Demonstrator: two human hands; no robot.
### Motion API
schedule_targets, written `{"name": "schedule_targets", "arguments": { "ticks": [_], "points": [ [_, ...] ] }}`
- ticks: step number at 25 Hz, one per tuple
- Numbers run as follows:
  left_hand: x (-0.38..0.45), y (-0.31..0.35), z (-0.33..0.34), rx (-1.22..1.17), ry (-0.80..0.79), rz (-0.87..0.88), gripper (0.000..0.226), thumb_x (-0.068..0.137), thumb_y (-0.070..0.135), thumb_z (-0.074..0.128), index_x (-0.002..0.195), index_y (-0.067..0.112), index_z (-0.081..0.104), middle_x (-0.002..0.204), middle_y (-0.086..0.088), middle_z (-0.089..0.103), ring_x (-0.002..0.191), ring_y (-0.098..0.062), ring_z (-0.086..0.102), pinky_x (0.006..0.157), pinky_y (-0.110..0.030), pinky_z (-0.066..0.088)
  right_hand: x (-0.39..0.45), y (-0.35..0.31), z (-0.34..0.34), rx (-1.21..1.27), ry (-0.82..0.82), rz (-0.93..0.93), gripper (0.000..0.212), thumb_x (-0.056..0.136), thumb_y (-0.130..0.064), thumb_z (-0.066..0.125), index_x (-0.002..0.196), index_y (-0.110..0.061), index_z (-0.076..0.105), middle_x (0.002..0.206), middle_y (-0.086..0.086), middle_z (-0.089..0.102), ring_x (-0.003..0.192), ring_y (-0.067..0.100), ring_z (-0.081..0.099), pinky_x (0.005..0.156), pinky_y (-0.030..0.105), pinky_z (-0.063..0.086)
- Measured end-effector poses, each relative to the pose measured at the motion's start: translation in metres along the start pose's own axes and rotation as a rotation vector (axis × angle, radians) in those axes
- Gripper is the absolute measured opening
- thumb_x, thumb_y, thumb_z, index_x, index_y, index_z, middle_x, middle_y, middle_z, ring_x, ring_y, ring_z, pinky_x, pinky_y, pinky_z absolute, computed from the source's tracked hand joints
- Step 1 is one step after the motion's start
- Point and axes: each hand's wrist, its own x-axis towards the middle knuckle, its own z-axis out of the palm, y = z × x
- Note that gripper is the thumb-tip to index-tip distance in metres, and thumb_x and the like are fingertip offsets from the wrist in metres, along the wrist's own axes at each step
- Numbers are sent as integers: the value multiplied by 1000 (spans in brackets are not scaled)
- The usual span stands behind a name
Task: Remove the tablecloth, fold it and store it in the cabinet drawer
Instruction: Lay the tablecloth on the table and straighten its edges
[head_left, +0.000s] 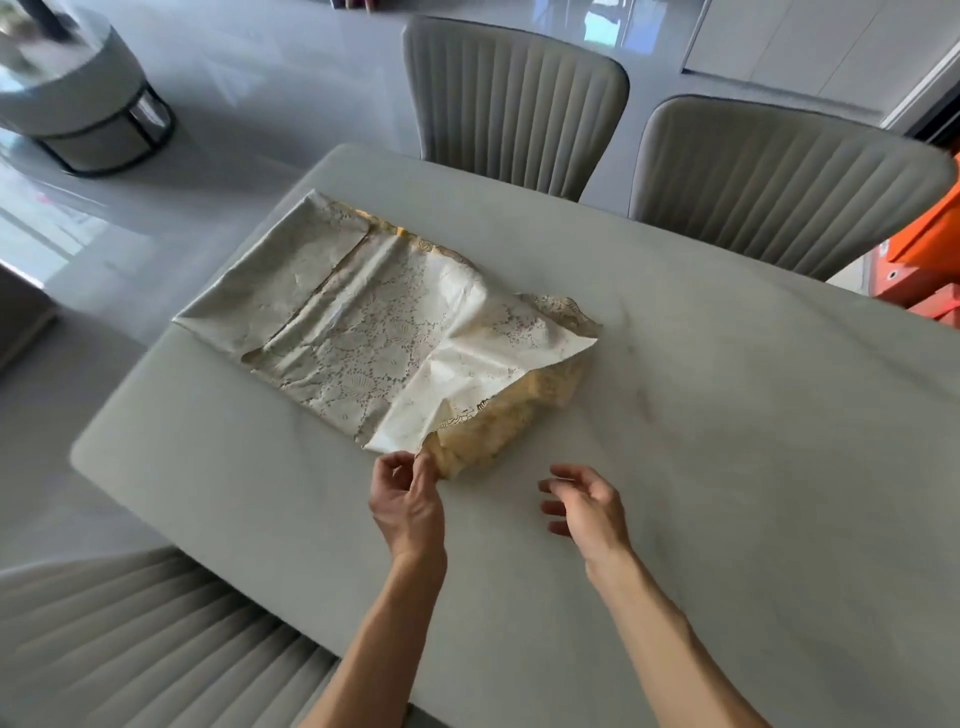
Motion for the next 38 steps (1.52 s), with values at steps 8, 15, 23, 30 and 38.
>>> {"name": "schedule_targets", "arguments": {
  "ticks": [8, 15, 23, 30, 38],
  "points": [
    [0, 19, -14, -339, 10, -145, 14, 91, 18, 67, 87, 19, 54, 71, -1, 63, 64, -12, 61, 68, -29, 59, 9, 8, 82, 678, -359, 502, 33, 100, -29, 43, 106, -6, 66, 104, 18, 70, 88, 36, 61, 77, 44, 53],
    [-8, 6, -27, -28, -165, -29, 60, 74, -9, 74, 113, 33, 59, 74, 2, 50, 59, -5, 49, 56, -14, 45, 11, 0, 68, 771, -300, 234, 53, 95, -54, 47, 123, -14, 67, 121, 14, 70, 110, 30, 68, 89, 42, 54],
    [-39, -24, -34, 243, 83, -198, 36, 68, 9, 76, 86, 25, 49, 67, -2, 60, 61, -27, 64, 60, -35, 52, -4, -3, 71, 199, 56, 52, 12, 74, 1, 70, 82, -7, 68, 84, 12, 74, 74, 27, 69, 66, 38, 58],
    [-48, -39, -51, 316, 141, -281, 24, 72, 9, 69, 81, 24, 53, 72, -8, 63, 71, -33, 69, 71, -49, 60, -16, 13, 70, 279, -88, 339, 18, 90, 1, 51, 96, -6, 66, 74, 12, 71, 61, 26, 69, 46, 31, 55],
    [-81, -61, -65, 658, -132, -94, 17, 77, 6, 56, 75, 22, 49, 63, -2, 61, 65, -26, 64, 60, -38, 51, -21, 36, 69, -12, -35, 284, 41, 90, 0, 56, 129, -12, 55, 114, 17, 68, 97, 29, 66, 68, 32, 52]
  ]
}}
